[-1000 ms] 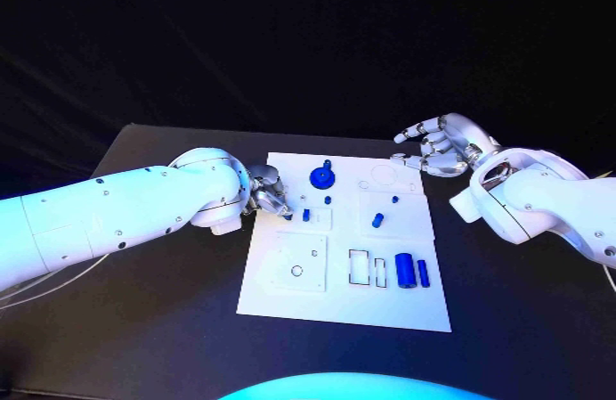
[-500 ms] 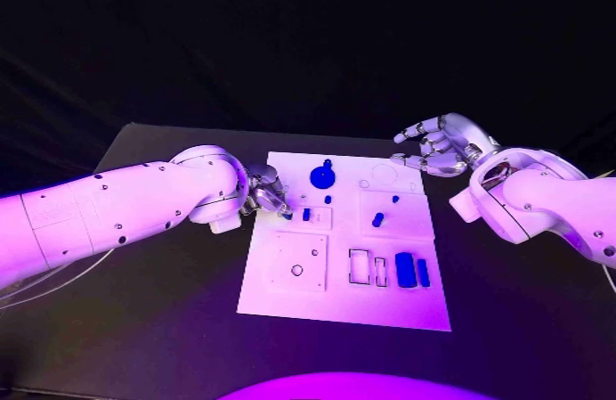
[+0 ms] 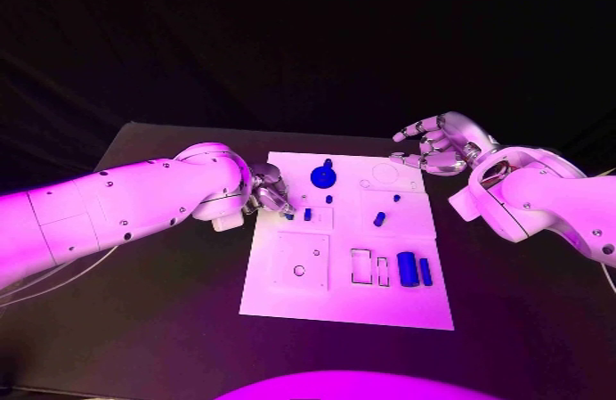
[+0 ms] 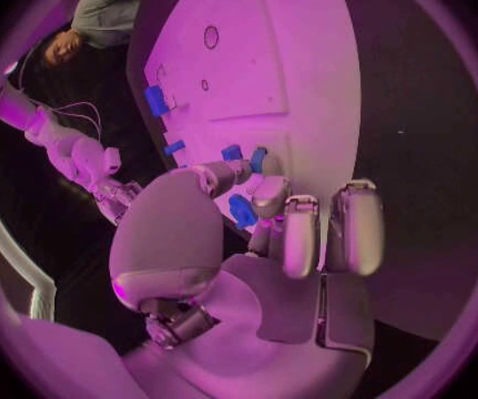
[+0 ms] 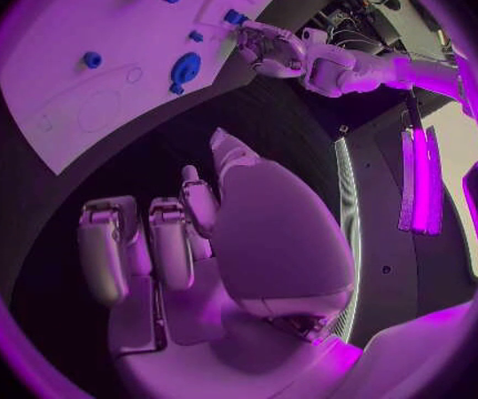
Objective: Assemble the parts on the task board
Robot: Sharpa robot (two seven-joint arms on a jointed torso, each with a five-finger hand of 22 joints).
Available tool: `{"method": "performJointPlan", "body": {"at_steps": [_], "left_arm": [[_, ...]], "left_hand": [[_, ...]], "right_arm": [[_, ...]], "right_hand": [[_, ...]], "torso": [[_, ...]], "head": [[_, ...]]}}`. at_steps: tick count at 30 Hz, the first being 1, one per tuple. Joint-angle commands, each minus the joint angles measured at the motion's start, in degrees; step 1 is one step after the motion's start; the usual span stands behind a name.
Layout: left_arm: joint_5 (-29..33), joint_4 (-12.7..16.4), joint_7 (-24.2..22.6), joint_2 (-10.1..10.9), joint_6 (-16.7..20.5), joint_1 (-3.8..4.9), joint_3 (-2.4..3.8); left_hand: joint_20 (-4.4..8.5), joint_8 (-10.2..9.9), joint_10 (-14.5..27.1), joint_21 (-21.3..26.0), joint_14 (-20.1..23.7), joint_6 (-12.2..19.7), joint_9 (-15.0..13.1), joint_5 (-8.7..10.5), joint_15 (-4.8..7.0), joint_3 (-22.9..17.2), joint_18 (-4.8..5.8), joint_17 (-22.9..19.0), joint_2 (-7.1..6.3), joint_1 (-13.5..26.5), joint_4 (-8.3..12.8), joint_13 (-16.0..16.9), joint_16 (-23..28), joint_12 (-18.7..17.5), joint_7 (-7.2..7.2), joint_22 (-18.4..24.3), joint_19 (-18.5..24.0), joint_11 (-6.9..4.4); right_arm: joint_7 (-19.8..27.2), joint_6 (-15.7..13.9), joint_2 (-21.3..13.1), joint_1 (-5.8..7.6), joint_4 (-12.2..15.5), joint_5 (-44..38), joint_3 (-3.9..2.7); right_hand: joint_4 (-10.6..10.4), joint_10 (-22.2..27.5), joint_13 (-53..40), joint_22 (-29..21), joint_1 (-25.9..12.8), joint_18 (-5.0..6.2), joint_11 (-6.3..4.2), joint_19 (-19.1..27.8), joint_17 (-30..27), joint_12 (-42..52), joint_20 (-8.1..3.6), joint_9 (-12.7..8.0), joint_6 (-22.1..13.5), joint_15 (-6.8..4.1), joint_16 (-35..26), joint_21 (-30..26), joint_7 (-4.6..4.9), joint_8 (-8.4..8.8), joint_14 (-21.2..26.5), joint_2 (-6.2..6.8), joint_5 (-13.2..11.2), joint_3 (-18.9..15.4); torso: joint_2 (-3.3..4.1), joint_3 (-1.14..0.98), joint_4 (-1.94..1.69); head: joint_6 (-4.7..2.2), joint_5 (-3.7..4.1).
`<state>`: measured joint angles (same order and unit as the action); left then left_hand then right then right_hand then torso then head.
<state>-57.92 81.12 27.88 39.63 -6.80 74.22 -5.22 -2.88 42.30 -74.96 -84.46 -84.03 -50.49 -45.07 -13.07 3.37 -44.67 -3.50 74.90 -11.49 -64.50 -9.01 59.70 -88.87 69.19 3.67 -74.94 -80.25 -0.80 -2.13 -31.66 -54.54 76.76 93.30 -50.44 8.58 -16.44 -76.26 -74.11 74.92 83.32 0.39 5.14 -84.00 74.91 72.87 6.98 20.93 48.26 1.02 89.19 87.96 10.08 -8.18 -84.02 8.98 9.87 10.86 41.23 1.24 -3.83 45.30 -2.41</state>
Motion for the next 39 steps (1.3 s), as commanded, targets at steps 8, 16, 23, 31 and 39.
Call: {"method": "performJointPlan", "body": {"at_steps": [8, 16, 23, 31, 39], "left_arm": [[1.0, -0.3, 0.1, -0.9, -1.1, -0.11, -0.35], [0.5, -0.5, 0.3, -1.2, -0.5, -0.11, -0.39], [0.2, -0.6, 0.3, -1.2, -0.5, -0.11, -0.39], [-0.1, -0.8, 0.4, -1.1, 0.0, -0.11, -0.39], [-0.4, -1.0, 0.4, -0.9, 0.5, -0.1, -0.39]], "left_hand": [[0.08, 0.1, -1.4, -0.2, -5.6, -0.7, -0.1, 0.11, 0.71, -8.9, 0.64, 13.7, -0.42, 1.8, 8.3, 0.6, -0.4, 0.6, -0.69, -3.9, -0.2, -0.31], [0.44, -0.4, -1.7, 0.0, -5.5, -1.3, 0.0, 0.94, 1.21, -4.2, 0.62, 13.6, -0.92, 3.9, 5.5, 0.8, -0.3, 0.5, -1.51, -3.8, -0.2, -0.9], [0.64, -0.9, -1.7, 0.1, -5.5, -2.0, 0.2, 1.09, 1.37, -0.5, 0.64, 13.6, -1.14, 4.7, 3.4, 1.1, -0.3, 0.7, -1.71, -3.8, -0.3, -1.07], [0.74, -1.5, -1.6, 0.3, -5.5, -2.8, 0.4, 1.36, 1.34, 6.3, 0.63, 13.5, -1.46, 5.7, 0.0, 1.3, -0.2, 0.6, -1.69, -3.7, -0.3, -1.01], [0.73, -2.1, -1.4, 0.4, -5.5, -3.2, 0.4, 1.39, 1.29, 14.6, 0.64, 13.4, -1.64, 5.6, -4.9, 1.4, -0.2, 0.6, -1.53, -3.8, -0.4, -0.9]], "right_arm": [[0.8, 0.7, 0.1, -0.05, 0.0, -0.1, -0.01], [0.9, 0.6, 0.1, -0.06, 0.0, 0.0, -0.01], [0.9, 0.6, 0.1, -0.06, 0.0, 0.0, -0.01], [1.0, 0.5, 0.0, -0.06, 0.0, 0.0, -0.01], [1.1, 0.5, 0.0, -0.06, 0.0, 0.0, -0.01]], "right_hand": [[0.1, -0.4, 0.0, 13.8, -0.5, 0.13, -0.12, -5.0, 12.6, 0.4, -0.37, -0.1, 0.4, -0.33, -0.4, 0.0, -0.07, -0.29, -5.3, -0.16, 0.3, 0.3], [0.0, -0.3, 0.1, 13.7, -0.7, 0.16, -0.12, -4.9, 12.5, 0.2, -0.38, -0.1, 0.4, -0.33, -0.4, -0.1, -0.06, -0.3, -5.3, -0.19, 0.3, 0.3], [0.0, -0.3, 0.1, 13.7, -0.7, 0.16, -0.12, -4.9, 12.5, 0.2, -0.38, -0.1, 0.4, -0.33, -0.4, -0.1, -0.06, -0.3, -5.3, -0.19, 0.3, 0.3], [0.0, -0.3, 0.1, 13.7, -0.7, 0.16, -0.12, -4.9, 12.5, 0.2, -0.38, -0.1, 0.4, -0.33, -0.4, -0.1, -0.06, -0.3, -5.3, -0.19, 0.3, 0.3], [0.0, -0.2, 0.1, 13.7, -0.8, 0.16, -0.12, -4.9, 12.5, 0.2, -0.39, -0.1, 0.3, -0.33, -0.4, -0.1, -0.06, -0.3, -5.3, -0.17, 0.3, 0.4]], "torso": [[-0.01, 0.02, 0.05], [-0.02, 0.03, 0.01], [-0.02, 0.07, 0.02], [-0.01, 0.09, -0.02], [-0.04, 0.11, 0.01]], "head": [[0.12, 0.1], [0.14, 0.14], [0.19, 0.23], [0.14, 0.31], [0.12, 0.29]]}}
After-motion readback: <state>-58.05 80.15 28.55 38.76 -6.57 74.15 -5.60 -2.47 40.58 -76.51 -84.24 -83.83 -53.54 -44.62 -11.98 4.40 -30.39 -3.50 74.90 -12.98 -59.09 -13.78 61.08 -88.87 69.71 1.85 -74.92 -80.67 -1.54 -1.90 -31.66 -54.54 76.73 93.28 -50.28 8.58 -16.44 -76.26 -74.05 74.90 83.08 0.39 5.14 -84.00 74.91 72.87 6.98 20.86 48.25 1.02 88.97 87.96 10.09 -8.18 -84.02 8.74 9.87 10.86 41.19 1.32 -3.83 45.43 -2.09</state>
